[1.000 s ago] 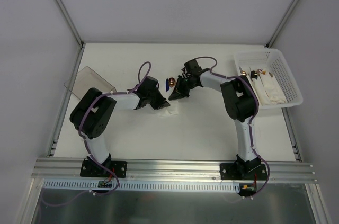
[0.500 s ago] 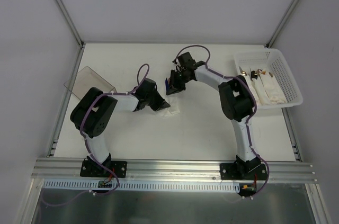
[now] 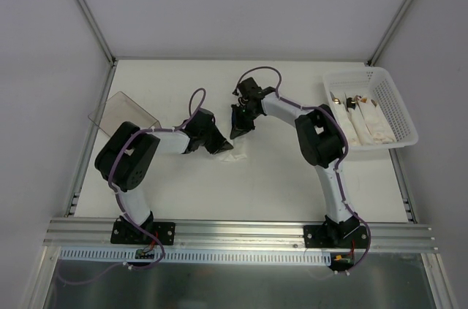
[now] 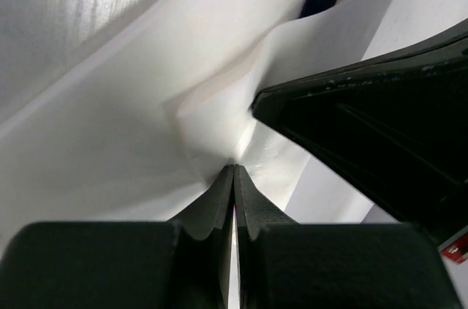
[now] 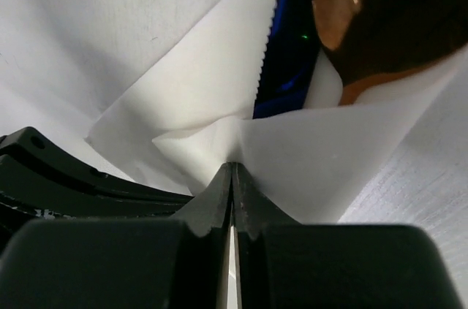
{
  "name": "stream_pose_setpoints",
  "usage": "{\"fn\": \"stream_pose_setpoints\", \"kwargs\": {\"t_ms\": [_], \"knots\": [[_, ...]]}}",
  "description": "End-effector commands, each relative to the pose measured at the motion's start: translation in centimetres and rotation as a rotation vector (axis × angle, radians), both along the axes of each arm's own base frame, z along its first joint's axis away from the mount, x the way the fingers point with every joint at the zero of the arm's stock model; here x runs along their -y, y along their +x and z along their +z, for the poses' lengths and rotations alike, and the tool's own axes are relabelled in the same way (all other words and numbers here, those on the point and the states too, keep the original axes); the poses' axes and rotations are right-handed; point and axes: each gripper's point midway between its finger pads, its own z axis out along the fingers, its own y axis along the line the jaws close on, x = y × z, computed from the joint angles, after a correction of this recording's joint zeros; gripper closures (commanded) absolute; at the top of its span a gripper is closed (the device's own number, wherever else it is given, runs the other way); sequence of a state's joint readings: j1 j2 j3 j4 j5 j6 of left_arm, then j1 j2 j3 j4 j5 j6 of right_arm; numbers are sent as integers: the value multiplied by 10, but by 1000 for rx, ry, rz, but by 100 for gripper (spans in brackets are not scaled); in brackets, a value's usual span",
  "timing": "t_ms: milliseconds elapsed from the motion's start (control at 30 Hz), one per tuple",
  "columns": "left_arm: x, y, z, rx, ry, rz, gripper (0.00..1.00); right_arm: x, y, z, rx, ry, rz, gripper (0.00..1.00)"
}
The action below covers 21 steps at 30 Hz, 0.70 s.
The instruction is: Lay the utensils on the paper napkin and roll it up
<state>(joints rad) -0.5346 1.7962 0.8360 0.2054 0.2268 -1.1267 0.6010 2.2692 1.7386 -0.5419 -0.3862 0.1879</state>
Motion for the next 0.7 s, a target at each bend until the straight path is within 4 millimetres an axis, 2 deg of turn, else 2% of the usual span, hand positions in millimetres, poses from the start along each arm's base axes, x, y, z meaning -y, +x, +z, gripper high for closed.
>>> {"fn": "stream_pose_setpoints", "kwargs": {"t_ms": [0,33,200,400,500,667], "knots": [[-40,-44,-35,-134,179,-52,100,52,-2,-21,-66,-157,-111,97],[-42,-46,-32,-123,187,-68,100,56,-11,-26,-106,-160,-132,98],[-55,-51,-26,-114,230,-93,100,58,-33,-26,-188,-132,-169,99],[-71,-46,-22,-98,266,-96,100,54,-57,-29,-282,-100,-205,100],[-72,-43,-19,-89,264,-100,100,55,-66,-32,-300,-116,-224,100],[-67,-27,20,52,240,-121,100,57,-69,-37,-328,-132,-271,100]]}}
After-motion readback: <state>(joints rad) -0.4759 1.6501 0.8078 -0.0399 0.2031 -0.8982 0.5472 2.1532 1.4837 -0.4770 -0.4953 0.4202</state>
